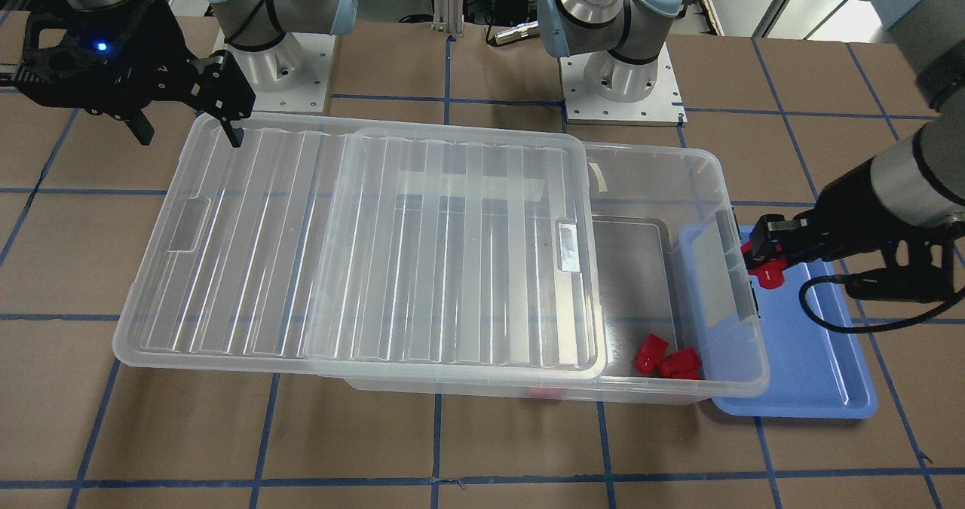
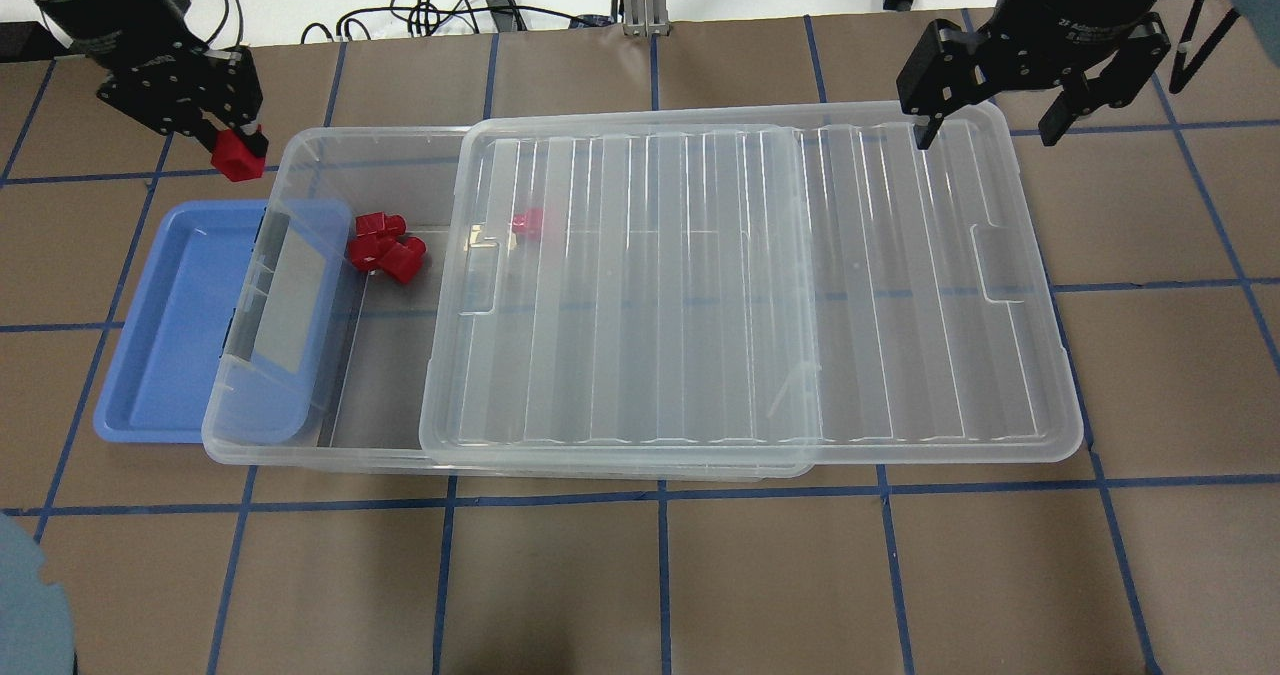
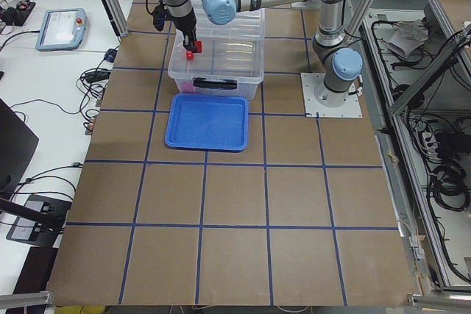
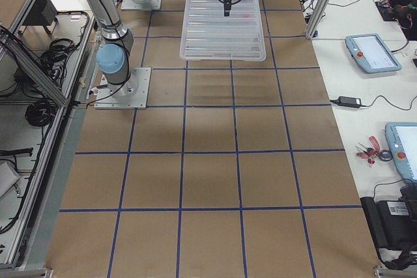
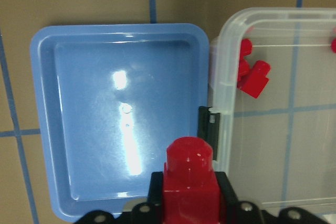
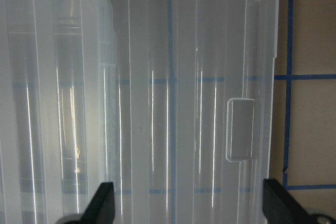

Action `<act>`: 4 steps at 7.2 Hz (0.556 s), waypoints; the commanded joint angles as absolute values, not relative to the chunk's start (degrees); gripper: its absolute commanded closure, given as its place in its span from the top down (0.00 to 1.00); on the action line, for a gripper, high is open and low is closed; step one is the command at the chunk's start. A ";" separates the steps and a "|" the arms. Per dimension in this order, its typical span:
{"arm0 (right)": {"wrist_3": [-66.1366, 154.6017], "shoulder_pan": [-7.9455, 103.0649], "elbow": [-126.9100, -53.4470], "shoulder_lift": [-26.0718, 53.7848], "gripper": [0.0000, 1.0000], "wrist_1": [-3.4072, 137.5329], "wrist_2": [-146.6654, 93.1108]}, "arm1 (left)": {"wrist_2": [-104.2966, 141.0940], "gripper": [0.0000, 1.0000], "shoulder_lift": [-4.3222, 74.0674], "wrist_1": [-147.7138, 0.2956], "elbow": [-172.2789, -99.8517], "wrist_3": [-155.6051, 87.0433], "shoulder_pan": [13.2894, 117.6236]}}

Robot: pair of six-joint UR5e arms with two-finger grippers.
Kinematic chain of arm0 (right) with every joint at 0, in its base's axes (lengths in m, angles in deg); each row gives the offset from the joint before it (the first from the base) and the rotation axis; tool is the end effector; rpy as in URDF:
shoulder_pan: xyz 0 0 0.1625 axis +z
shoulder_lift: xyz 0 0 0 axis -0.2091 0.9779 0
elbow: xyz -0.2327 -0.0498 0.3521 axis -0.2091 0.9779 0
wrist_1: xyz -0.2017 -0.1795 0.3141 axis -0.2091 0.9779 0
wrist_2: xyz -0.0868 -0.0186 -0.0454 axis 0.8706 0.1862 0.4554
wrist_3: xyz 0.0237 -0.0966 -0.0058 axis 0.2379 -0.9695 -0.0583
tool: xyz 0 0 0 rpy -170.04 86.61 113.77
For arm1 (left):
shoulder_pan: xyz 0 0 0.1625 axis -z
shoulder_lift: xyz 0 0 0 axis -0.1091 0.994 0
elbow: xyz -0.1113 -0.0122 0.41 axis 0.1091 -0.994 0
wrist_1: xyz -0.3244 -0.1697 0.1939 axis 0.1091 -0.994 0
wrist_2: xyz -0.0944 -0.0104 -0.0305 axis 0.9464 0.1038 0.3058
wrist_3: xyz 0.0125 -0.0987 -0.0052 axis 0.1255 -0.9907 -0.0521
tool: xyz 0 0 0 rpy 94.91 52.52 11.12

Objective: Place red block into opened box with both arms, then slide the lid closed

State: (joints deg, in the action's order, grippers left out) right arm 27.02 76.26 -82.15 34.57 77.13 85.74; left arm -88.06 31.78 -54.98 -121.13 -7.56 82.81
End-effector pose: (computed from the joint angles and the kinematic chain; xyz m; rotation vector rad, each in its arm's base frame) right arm 0.1200 -0.4940 0.5308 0.0259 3.1328 -0.0673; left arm -0.0002 -0.6102 0.4375 0.0504 -3.0076 -0.2295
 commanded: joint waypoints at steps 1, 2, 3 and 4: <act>27.03 76.26 -82.17 34.92 1.00 76.98 85.81 | -87.95 0.00 31.28 -53.07 -127.33 -14.08 85.80; 27.03 76.26 -82.26 35.19 1.00 76.98 85.81 | -88.04 0.00 31.01 -50.97 -130.58 -14.10 86.58; 27.03 76.26 -82.35 35.28 1.00 76.89 85.89 | -88.12 0.00 31.01 -45.64 -134.09 -14.10 86.68; 26.94 76.26 -82.26 35.28 1.00 76.80 85.89 | -88.30 0.00 31.01 -42.54 -136.65 -14.28 86.77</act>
